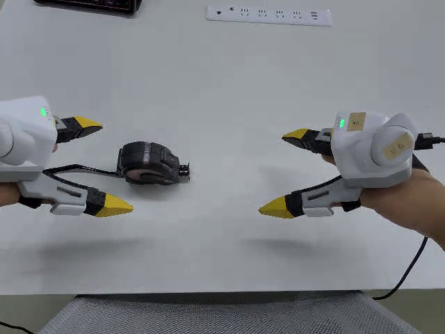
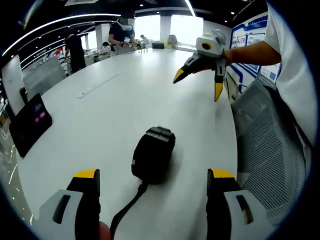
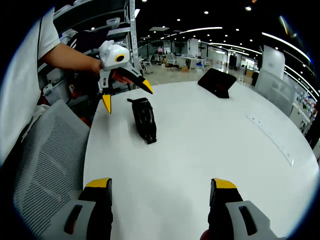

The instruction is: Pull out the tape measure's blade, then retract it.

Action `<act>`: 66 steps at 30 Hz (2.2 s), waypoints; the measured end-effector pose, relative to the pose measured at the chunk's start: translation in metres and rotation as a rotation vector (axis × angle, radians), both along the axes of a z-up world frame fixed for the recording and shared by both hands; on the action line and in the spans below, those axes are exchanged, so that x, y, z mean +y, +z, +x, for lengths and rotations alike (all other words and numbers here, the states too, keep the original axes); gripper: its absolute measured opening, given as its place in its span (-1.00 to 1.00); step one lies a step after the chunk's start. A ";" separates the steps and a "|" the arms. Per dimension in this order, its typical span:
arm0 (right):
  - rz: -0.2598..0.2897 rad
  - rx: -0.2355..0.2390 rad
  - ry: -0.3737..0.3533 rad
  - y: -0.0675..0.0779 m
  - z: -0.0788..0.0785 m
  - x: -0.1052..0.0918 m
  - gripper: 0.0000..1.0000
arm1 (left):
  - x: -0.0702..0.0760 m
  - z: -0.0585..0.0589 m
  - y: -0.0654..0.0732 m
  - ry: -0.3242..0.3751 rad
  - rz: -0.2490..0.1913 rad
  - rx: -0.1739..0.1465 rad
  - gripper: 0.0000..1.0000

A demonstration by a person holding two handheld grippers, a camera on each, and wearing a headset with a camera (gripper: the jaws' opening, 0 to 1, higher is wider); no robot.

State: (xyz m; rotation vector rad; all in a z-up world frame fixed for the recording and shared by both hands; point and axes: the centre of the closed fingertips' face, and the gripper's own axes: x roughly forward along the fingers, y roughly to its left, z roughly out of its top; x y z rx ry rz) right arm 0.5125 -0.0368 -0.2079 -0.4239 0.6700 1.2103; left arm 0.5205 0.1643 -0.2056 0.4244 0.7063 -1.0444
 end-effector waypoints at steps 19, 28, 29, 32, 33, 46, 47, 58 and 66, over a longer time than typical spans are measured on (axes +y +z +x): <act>-0.003 0.006 0.023 -0.005 0.006 0.005 0.53 | -0.010 0.012 -0.012 -0.052 0.052 0.027 0.32; -0.004 0.012 0.030 -0.006 0.006 0.006 0.52 | -0.015 0.014 -0.018 -0.069 0.076 0.069 0.06; -0.005 0.011 0.031 -0.006 0.006 0.006 0.52 | -0.016 0.014 -0.018 -0.070 0.077 0.069 0.04; -0.005 0.013 0.033 -0.006 0.006 0.006 0.52 | -0.016 0.015 -0.020 -0.075 0.086 0.074 0.01; -0.006 0.013 0.034 -0.007 0.006 0.006 0.52 | -0.016 0.014 -0.020 -0.081 0.090 0.078 -0.02; -0.006 0.020 0.041 -0.009 0.006 0.007 0.51 | -0.016 0.015 -0.026 -0.118 0.128 0.074 -0.24; -0.006 0.020 0.041 -0.009 0.006 0.007 0.51 | -0.016 0.015 -0.026 -0.120 0.130 0.075 -0.25; -0.013 0.023 0.047 -0.013 0.006 0.007 0.50 | -0.013 0.012 -0.033 -0.137 0.156 0.080 -0.39; -0.010 0.026 0.048 -0.015 0.005 0.009 0.49 | -0.014 0.013 -0.035 -0.146 0.173 0.073 -0.40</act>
